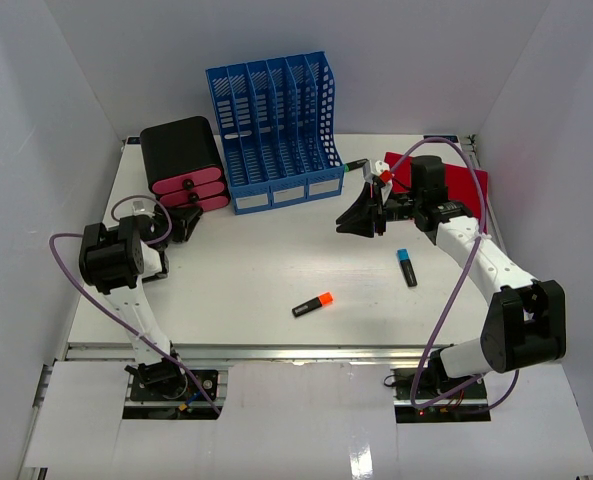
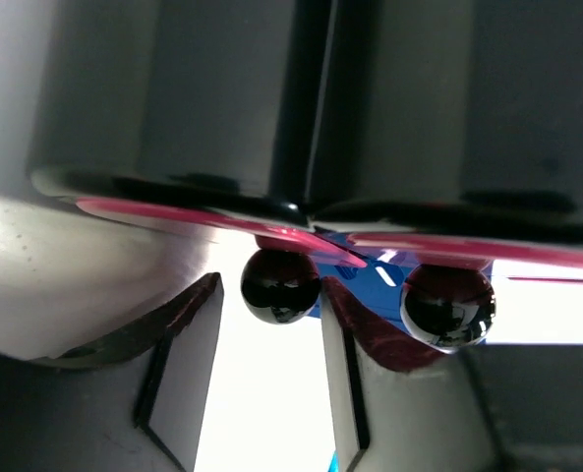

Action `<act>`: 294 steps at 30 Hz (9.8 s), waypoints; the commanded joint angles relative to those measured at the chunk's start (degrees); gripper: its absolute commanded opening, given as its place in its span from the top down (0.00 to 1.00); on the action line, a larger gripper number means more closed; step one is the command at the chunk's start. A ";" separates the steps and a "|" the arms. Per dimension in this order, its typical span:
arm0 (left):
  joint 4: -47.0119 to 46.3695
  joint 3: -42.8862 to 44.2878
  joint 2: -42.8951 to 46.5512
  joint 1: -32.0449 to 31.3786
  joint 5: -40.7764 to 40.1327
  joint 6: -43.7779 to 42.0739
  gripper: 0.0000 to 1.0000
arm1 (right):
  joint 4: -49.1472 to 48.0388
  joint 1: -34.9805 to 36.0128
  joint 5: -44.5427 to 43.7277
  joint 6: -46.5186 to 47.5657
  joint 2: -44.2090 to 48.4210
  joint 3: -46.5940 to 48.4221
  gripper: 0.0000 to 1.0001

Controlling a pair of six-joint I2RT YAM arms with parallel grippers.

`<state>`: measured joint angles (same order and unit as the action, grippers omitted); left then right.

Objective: Organize the desk

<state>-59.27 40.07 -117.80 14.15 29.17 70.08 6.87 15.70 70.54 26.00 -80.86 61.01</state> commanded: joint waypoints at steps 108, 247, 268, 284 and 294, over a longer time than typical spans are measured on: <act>90.84 -7.88 87.89 2.36 -23.03 -25.88 0.16 | -13.90 41.60 -57.96 24.72 -63.73 67.04 0.91; 56.92 -4.07 64.22 2.28 12.01 -39.07 0.11 | 10.43 -7.27 -73.45 -11.39 -9.48 -13.61 0.29; 59.77 -5.03 73.30 2.20 12.35 -32.11 0.11 | 16.72 18.40 -57.77 16.58 -8.83 3.51 0.92; 78.08 -5.98 90.28 2.28 -2.90 -37.21 0.10 | 2.23 38.46 -57.21 21.90 -53.89 65.56 0.92; 78.07 -6.19 89.47 2.31 -4.59 -39.11 0.09 | -17.33 41.49 -60.35 16.46 -63.57 66.57 0.92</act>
<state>18.01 34.04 -28.37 16.36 26.03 32.53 -0.09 56.72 11.51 45.04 -142.32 126.02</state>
